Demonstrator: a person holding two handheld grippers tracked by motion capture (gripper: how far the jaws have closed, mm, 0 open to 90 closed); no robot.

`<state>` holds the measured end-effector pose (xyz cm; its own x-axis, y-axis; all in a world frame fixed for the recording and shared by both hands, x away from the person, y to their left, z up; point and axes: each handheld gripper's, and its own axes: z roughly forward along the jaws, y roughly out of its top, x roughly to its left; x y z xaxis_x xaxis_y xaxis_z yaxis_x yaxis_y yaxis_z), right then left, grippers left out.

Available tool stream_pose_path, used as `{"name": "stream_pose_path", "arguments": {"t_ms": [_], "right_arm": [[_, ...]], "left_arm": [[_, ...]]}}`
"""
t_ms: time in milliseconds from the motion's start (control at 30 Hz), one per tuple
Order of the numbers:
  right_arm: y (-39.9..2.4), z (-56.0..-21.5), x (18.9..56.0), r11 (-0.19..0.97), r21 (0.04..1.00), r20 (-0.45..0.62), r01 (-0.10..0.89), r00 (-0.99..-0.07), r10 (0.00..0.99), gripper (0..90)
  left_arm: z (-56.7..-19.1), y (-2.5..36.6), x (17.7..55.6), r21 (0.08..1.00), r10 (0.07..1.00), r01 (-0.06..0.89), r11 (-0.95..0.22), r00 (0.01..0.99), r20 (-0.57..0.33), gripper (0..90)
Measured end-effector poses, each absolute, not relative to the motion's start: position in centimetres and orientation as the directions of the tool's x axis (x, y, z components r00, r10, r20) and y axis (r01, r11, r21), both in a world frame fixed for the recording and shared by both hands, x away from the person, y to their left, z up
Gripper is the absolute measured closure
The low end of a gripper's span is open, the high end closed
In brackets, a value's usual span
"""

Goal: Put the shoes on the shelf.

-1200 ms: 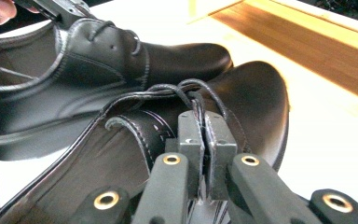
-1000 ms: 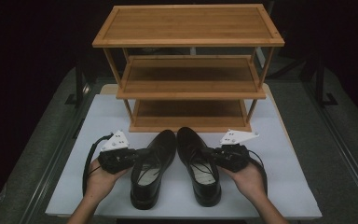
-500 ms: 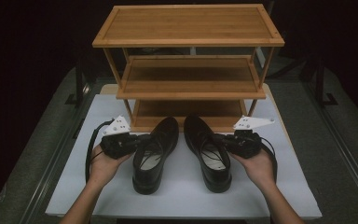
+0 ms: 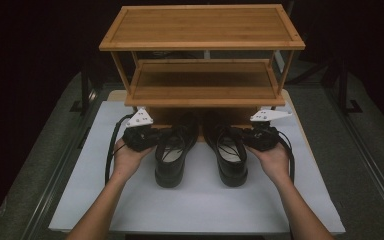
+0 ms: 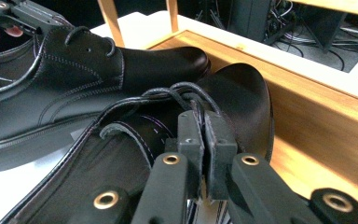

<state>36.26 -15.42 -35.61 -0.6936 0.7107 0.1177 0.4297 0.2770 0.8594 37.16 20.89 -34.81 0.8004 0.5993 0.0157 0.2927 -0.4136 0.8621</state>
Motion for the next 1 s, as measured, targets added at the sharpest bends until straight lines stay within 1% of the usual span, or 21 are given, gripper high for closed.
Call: {"name": "stream_pose_path", "arguments": {"t_ms": [300,533,867,1000], "right_arm": [[-14.8,-36.6,38.6,0.279,0.853,0.099,0.441,-0.663,0.742,86.7],[-14.5,-37.1,40.3,0.248,0.864,0.105,0.439,-0.637,0.764,86.7],[-13.7,-37.6,41.8,0.247,0.869,0.071,0.429,-0.602,0.795,86.7],[-13.5,-38.0,42.1,0.231,0.877,0.068,0.421,-0.586,0.808,86.7]], "left_arm": [[-35.9,19.5,39.8,0.877,0.626,0.285,-0.387,0.78,0.022,87.6],[-36.8,18.8,41.3,0.879,0.659,0.289,-0.379,0.751,0.037,87.6],[-38.1,18.6,43.3,0.883,0.708,0.3,-0.36,0.704,0.05,87.6],[-38.3,18.2,43.7,0.888,0.709,0.293,-0.354,0.703,0.051,87.6]]}}
